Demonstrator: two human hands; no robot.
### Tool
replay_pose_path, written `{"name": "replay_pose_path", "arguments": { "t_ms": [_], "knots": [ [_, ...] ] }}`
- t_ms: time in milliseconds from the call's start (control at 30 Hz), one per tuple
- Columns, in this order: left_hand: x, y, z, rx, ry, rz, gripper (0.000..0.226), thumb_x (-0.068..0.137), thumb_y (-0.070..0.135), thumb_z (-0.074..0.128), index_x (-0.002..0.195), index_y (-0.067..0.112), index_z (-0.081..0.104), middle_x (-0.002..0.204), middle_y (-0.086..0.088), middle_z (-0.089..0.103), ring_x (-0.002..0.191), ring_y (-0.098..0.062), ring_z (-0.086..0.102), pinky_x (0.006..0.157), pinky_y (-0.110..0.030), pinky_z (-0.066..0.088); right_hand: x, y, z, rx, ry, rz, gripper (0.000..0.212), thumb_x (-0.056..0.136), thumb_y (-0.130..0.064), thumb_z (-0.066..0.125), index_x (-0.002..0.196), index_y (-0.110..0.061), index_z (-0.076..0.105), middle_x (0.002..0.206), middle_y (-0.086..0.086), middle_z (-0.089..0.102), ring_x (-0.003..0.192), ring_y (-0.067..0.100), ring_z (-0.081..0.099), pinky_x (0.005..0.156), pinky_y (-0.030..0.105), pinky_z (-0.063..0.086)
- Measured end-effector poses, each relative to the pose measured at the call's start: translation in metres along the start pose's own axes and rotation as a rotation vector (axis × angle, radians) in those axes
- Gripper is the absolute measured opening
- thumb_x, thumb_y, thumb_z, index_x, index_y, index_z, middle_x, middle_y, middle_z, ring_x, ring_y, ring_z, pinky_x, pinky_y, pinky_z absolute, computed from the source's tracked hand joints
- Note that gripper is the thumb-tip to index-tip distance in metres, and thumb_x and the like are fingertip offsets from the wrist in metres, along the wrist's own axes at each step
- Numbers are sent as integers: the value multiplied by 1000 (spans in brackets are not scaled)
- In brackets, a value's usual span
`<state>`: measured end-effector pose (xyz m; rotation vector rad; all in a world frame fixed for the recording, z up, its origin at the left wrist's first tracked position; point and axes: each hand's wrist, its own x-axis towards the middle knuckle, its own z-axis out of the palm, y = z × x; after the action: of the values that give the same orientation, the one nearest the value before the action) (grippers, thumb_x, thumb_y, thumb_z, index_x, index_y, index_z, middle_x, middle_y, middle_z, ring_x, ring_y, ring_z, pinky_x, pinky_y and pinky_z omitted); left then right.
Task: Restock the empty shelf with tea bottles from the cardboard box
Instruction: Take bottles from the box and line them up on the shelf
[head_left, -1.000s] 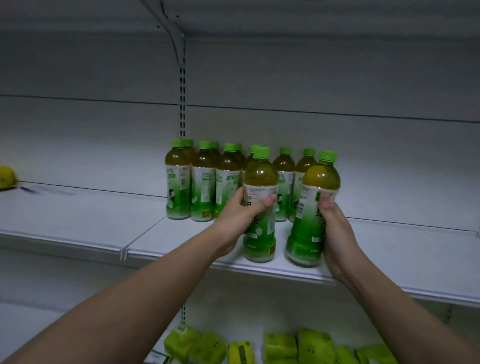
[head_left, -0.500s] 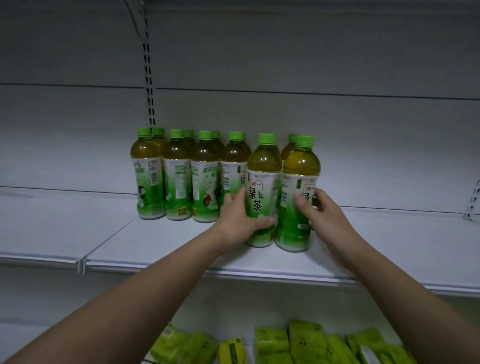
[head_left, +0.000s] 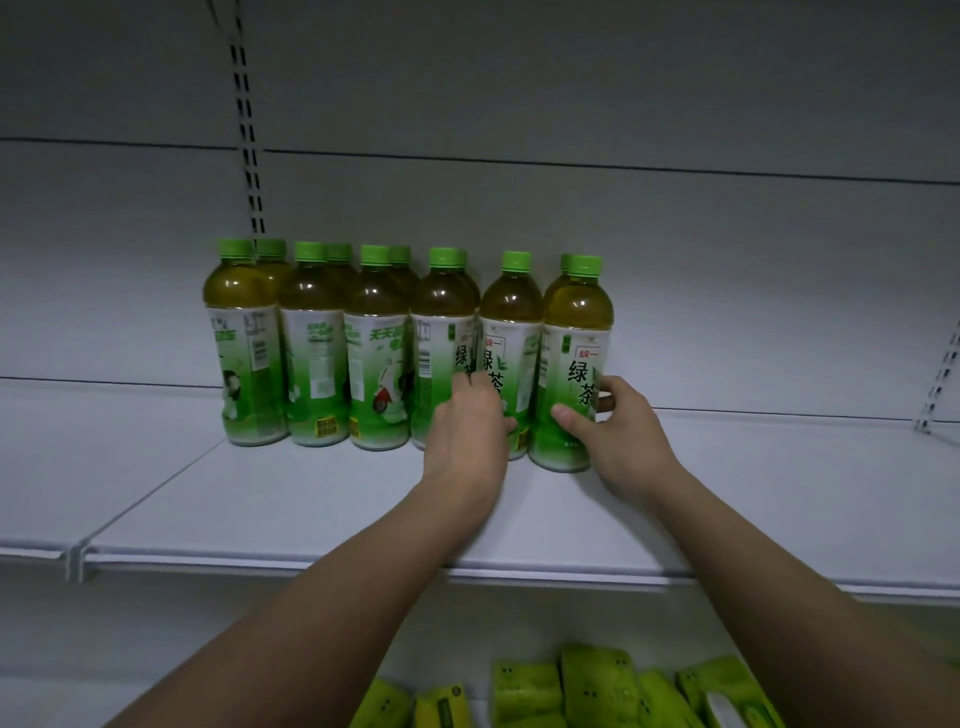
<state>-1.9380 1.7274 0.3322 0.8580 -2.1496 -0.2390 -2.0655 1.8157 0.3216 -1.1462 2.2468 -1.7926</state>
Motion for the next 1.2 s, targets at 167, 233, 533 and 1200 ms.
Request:
{"name": "replay_pose_path", "arguments": {
  "t_ms": [167,233,533,1200],
  "knots": [
    [9,-1,12,9,36,34,35,86,19,68,109,7,45,102,-13,64,94,-35,66,66,-39,47,16,5,11,-71,76,-4,44,83,-33,73,120,-21,54,90,-16,57,86,14,59,77,30,49],
    [8,-3,12,30,22,68,35,87,19,67,110,7,43,100,-13,66,93,-36,66,68,-41,50,17,7,13,-90,94,1,45,83,-35,72,121,-19,54,96,-12,57,87,14,58,75,29,48],
    [2,-62,-45,95,210,254,21,92,35,51,111,26,48,90,6,62,76,-15,58,58,-32,50,-13,-32,22,-271,520,-206,48,89,-38,59,129,-17,42,129,7,45,114,24,49,87,40,48],
    [42,-189,-58,-84,167,-166,136,51,61,82,133,62,-26,155,1,-30,145,-37,-11,101,-74,25,12,-81,175,-895,277,-663,90,84,-70,45,153,-37,-2,165,6,-3,148,38,-10,111,71,10]
  ]
}}
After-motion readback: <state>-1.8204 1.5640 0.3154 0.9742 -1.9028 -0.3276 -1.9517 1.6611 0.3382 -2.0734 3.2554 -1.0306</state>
